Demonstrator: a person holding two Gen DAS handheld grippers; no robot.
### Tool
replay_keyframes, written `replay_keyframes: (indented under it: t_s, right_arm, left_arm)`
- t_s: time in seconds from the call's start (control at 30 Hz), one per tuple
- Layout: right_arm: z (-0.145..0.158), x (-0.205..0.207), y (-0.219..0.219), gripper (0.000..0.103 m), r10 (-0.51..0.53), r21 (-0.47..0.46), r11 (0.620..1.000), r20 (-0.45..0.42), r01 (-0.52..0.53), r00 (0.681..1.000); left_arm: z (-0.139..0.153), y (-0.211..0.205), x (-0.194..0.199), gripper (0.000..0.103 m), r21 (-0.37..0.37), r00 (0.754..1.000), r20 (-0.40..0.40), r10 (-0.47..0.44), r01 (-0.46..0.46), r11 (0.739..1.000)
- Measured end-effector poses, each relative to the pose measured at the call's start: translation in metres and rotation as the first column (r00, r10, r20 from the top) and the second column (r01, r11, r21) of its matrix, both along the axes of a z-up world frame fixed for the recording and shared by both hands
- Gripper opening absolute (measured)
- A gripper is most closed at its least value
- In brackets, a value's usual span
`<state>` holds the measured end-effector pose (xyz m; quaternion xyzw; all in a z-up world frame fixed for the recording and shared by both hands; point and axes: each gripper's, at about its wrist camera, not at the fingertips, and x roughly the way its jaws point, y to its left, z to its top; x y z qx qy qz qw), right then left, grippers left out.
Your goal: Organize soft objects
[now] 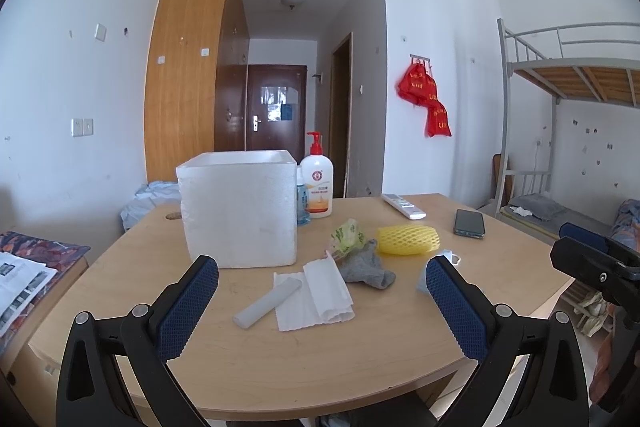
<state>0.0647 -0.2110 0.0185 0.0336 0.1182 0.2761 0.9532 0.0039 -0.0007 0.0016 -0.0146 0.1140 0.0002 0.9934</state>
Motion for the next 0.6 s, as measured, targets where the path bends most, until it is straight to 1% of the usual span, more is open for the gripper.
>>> replay_keyframes:
  t_s: [0.3,0.6]
  right_arm:
    - [0.000,0.015,-0.003,0.103,-0.010,0.010,1.000,-0.023,0.010,1.000]
    - [0.000,0.030,-0.004,0.103,-0.020,0.007,1.000,-0.047,0.021,0.999]
  left_arm:
    - [0.000,0.000,0.014,0.103,-0.014,1.000,-0.020,-0.014,0.013,1.000]
    - [-0.002,-0.002,0.030,0.103,-0.006,0.999,-0.042,-0.023,0.023,1.000]
